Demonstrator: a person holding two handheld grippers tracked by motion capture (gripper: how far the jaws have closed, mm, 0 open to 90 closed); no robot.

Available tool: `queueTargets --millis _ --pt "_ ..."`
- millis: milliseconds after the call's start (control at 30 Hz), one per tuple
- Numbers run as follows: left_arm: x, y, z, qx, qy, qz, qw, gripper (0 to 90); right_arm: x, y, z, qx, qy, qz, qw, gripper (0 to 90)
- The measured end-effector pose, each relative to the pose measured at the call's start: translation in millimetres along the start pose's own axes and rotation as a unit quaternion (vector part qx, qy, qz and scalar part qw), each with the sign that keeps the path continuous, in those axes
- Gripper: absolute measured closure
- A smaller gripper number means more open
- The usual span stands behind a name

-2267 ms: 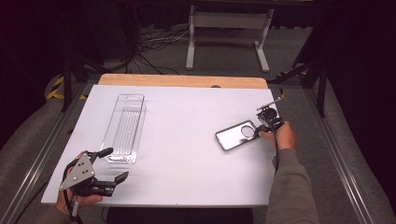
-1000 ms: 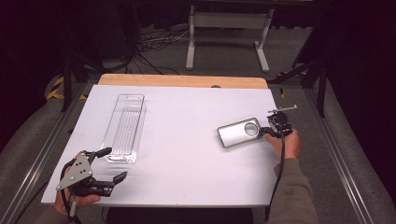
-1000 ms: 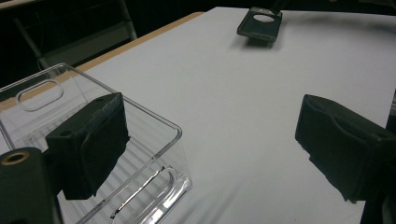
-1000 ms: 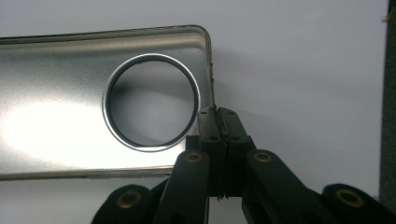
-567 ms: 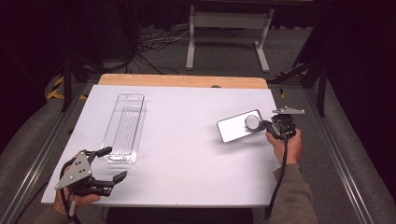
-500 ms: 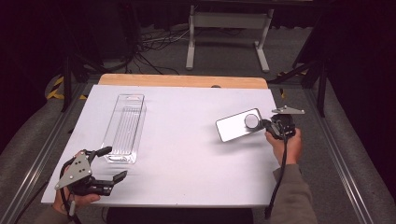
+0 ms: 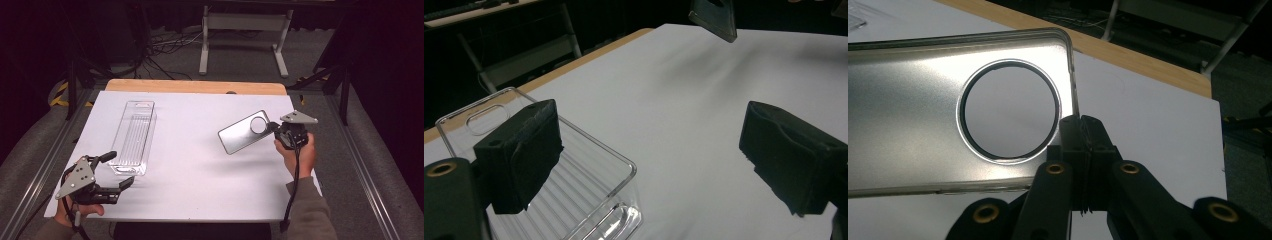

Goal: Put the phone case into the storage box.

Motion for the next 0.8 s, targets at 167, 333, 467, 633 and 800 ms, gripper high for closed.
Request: queueTargets --millis 167,333,467,633,800 --pt "7.5 4.2 1.9 -0.001 0.001 0.0 1.0 10.4 14.7 6.0 -1.4 -0.006 0.005 -0.021 0.9998 90.0" --pt "11.7 9.4 8.4 0.001 -0.002 -0.002 1.0 10.4 33.5 12.9 -3.8 -0.016 0.014 -0.047 0.9987 89.9" --pt "10.3 12.7 15.3 0.002 -0.002 0.002 1.0 10.5 41.4 14.4 -3.8 -0.019 0.017 -0.059 0.9979 89.9" --pt "8.4 18.9 25.5 0.007 -0.01 0.01 0.9999 10.4 49.1 16.5 -5.4 -0.03 0.021 -0.072 0.9967 89.9" --pt "4.5 23.5 35.6 0.01 -0.019 0.016 0.9996 10.4 59.9 19.7 -7.2 -0.039 0.026 -0.094 0.9945 89.9"
Point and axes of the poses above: each handheld gripper's, and its own axes: z roughly forward along the jaws, y roughly out of its top, x roughly to its left, the point moved 5 cm from there along z, roughly forward along the jaws, and after that the axes turned 2 degrees about y, right-handed, at the moved point
